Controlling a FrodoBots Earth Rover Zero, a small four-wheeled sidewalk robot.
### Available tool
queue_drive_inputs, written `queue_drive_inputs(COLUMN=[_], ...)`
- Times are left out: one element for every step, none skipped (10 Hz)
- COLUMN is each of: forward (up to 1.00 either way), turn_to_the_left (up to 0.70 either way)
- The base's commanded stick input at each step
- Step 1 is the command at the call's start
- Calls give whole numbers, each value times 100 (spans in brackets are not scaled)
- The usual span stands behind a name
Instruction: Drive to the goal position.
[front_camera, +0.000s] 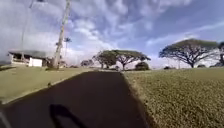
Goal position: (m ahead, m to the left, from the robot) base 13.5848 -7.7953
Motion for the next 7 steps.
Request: queue_drive_inputs(forward=[70,70,70,70,70,70,70], turn_to_the_left=[0,0,0,0,0,0,0])
